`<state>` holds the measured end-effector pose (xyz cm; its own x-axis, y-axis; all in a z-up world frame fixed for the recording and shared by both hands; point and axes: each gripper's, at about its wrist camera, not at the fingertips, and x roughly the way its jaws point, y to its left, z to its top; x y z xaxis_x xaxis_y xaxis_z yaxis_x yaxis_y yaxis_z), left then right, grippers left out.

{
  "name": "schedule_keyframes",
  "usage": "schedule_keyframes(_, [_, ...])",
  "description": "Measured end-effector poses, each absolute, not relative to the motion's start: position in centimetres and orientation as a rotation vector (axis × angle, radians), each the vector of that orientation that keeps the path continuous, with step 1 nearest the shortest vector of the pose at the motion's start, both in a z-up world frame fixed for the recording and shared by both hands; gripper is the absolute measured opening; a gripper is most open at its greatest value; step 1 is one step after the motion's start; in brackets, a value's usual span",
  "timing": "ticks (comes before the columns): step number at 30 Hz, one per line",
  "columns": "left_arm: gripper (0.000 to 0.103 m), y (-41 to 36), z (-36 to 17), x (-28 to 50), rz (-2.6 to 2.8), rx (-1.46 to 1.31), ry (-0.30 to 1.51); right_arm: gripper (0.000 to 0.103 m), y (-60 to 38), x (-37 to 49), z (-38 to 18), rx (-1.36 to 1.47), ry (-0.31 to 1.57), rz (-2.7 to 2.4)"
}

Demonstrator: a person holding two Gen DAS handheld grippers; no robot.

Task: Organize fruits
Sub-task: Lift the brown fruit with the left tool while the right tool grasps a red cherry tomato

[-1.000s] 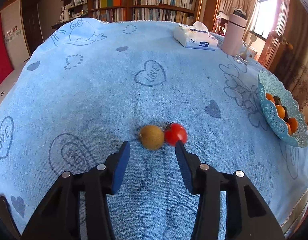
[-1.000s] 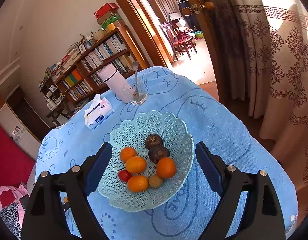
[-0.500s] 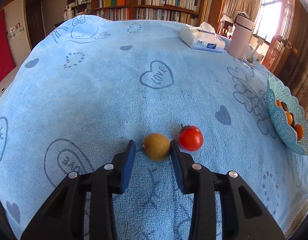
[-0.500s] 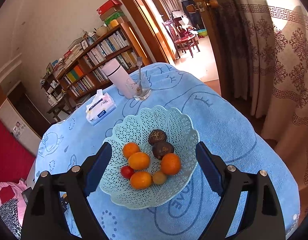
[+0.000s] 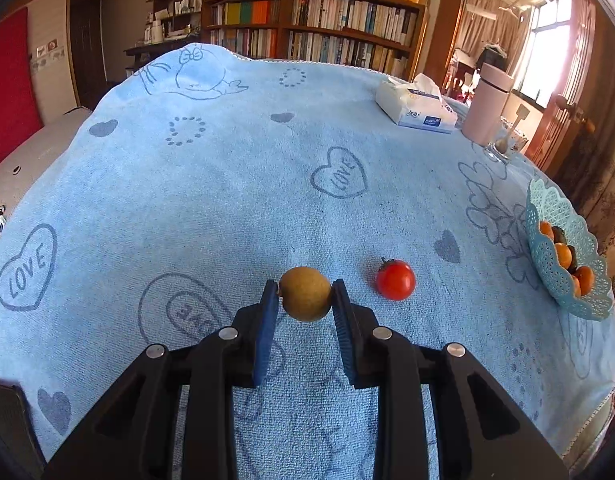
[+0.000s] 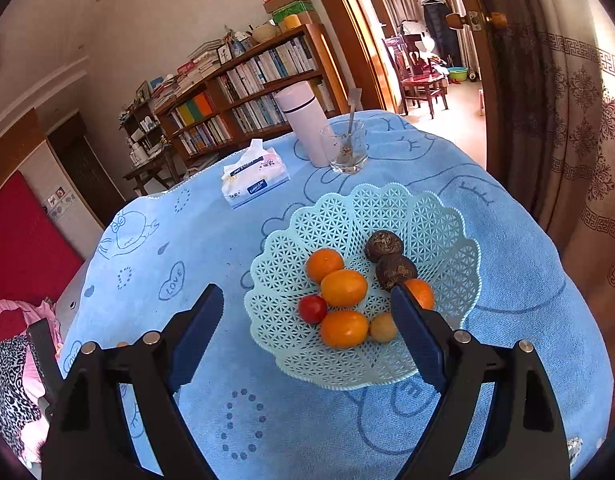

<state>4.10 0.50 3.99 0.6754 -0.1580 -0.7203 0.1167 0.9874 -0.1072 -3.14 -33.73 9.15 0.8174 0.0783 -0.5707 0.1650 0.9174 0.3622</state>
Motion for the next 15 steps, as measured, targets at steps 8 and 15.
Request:
schedule_keyframes(8, [0.028, 1.5, 7.3, 2.6, -0.170, -0.072, 0.730, 0.087, -27.2, -1.2, 7.4, 0.365, 0.720, 0.114])
schedule_keyframes(15, [0.028, 2.0, 9.5, 2.2, -0.191, -0.098, 0.679, 0.087, -22.1, 2.4, 4.6, 0.420, 0.873, 0.241])
